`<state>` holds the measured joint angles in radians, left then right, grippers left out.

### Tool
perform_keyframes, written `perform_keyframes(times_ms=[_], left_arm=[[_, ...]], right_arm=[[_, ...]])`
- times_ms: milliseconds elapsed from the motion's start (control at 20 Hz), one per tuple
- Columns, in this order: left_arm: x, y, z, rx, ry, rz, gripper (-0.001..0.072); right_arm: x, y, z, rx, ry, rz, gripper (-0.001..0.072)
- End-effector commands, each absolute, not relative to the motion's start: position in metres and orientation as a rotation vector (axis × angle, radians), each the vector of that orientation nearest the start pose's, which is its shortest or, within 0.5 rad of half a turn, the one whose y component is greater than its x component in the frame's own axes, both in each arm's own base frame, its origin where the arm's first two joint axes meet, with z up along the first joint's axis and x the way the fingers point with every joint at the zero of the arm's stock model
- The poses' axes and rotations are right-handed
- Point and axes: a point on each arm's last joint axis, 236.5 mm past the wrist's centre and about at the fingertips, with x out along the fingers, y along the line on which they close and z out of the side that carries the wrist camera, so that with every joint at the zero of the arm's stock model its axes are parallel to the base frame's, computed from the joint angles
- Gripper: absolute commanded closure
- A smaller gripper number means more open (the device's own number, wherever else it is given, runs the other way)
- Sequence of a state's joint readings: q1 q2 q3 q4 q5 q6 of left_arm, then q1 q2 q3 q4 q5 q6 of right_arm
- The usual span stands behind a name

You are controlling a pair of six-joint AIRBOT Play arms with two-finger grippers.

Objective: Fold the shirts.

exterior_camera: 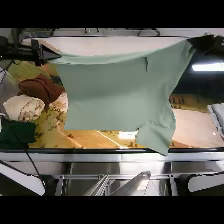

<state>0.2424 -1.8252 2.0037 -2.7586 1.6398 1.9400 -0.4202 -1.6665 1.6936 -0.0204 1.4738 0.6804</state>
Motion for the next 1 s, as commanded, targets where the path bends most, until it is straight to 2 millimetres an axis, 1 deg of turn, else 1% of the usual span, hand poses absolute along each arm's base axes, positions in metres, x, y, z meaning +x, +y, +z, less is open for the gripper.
perform_keyframes(times_ms=[0, 100, 150, 200, 250, 300, 350, 400, 450, 500, 550, 600, 650, 700, 750, 800, 850, 950], left_arm=[[0.401, -0.145, 0.274, -0.38, 0.817, -1.209, 0.0686], [0.349, -0.168, 0.33, -0.182, 0.647, -1.267, 0.0686], [0.323, -0.177, 0.359, -0.114, 0.558, -1.272, 0.0686], [0.295, -0.181, 0.388, -0.059, 0.464, -1.266, 0.0686], [0.27, -0.179, 0.416, 0.003, 0.359, -1.213, 0.0686], [0.249, -0.172, 0.443, 0.046, 0.257, -1.124, 0.0685], [0.235, -0.162, 0.464, 0.081, 0.176, -1.023, 0.0685], [0.222, -0.149, 0.477, 0.122, 0.125, -0.907, 0.0685], [0.216, -0.137, 0.482, 0.152, 0.103, -0.803, 0.0686], [0.216, -0.123, 0.484, 0.176, 0.099, -0.698, 0.0685], [0.221, -0.108, 0.485, 0.182, 0.101, -0.612, 0.0686], [0.229, -0.093, 0.484, 0.167, 0.114, -0.559, 0.0686], [0.238, -0.083, 0.481, 0.128, 0.132, -0.564, 0.0686], [0.249, -0.077, 0.473, 0.079, 0.168, -0.607, 0.0685], [0.261, -0.075, 0.458, 0.033, 0.228, -0.67, 0.0685], [0.273, -0.08, 0.437, -0.012, 0.311, -0.776, 0.0685], [0.288, -0.085, 0.412, -0.046, 0.411, -0.856, 0.0685], [0.334, -0.098, 0.347, -0.089, 0.622, -0.941, 0.0685]], right_arm=[[0.412, 0.075, 0.322, 0.38, 0.307, 1.142, 0.0696], [0.361, 0.095, 0.373, 0.217, 0.222, 1.108, 0.0695], [0.338, 0.103, 0.399, 0.134, 0.163, 1.049, 0.0695], [0.317, 0.108, 0.424, 0.049, 0.092, 0.965, 0.0695], [0.295, 0.109, 0.454, -0.041, -0.001, 0.845, 0.0695], [0.273, 0.107, 0.483, -0.123, -0.101, 0.711, 0.0696], [0.252, 0.101, 0.507, -0.196, -0.192, 0.574, 0.0696], [0.232, 0.094, 0.528, -0.26, -0.27, 0.45, 0.0696], [0.214, 0.088, 0.545, -0.288, -0.333, 0.353, 0.0696], [0.202, 0.082, 0.557, -0.296, -0.377, 0.291, 0.0696], [0.203, 0.078, 0.56, -0.298, -0.385, 0.267, 0.0695], [0.218, 0.071, 0.553, -0.262, -0.349, 0.279, 0.0696], [0.24, 0.066, 0.539, -0.192, -0.283, 0.316, 0.0696], [0.27, 0.063, 0.515, -0.105, -0.179, 0.385, 0.0696], [0.298, 0.063, 0.488, -0.036, -0.075, 0.465, 0.0696], [0.324, 0.066, 0.457, 0.018, 0.031, 0.547, 0.0696], [0.35, 0.071, 0.422, 0.088, 0.153, 0.623, 0.0696], [0.398, 0.087, 0.348, 0.199, 0.363, 0.747, 0.0696]])
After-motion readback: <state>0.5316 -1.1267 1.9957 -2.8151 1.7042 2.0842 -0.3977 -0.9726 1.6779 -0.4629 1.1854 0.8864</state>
